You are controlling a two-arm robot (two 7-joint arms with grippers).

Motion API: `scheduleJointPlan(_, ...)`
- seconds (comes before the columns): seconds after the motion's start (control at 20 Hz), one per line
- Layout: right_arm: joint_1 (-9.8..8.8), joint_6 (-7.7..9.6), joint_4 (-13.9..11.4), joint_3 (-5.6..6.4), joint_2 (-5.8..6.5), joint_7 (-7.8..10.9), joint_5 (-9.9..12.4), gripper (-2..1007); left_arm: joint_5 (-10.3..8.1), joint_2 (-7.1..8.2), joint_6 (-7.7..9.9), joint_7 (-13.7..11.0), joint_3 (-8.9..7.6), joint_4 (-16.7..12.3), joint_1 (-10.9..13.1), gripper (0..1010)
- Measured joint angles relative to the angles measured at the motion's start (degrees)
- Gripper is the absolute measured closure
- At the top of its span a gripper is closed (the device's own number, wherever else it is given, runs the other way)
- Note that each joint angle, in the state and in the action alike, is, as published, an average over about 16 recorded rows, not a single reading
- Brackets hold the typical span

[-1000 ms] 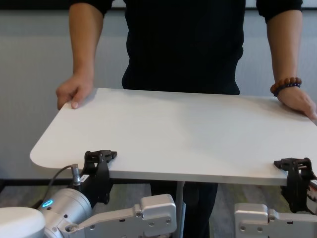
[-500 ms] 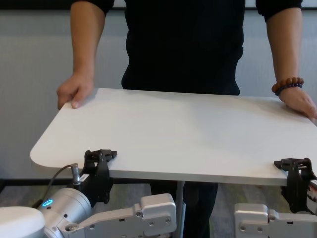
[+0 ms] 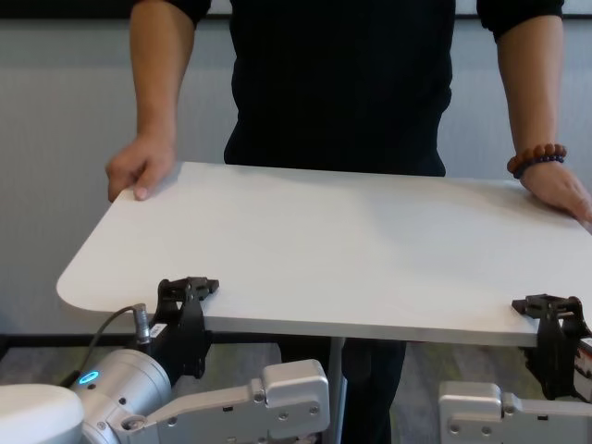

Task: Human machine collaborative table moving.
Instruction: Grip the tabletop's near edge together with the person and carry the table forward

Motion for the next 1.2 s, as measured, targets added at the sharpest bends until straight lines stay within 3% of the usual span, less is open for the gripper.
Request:
scheduleJointPlan(0.3, -0.06, 0.03, 0.0, 0.05, 0.02, 0.17, 0.0, 508, 0.0, 0.01, -0.01, 0.1, -0.01, 0.0, 0.0, 571)
scheduleJointPlan(0.7, -0.17, 0.08, -0.2, 0.02, 0.11, 0.32, -0.1, 240, -0.03, 0.15, 0.0, 0.2, -0.07, -0.6, 0.2, 311)
scheduleJointPlan(1.2, -1.91, 0.79, -3.9, 0.05, 1.24, 0.35, -0.4, 30, -0.47, 1.73, 0.45, -1.1, -1.04, -5.3, 2.5, 63)
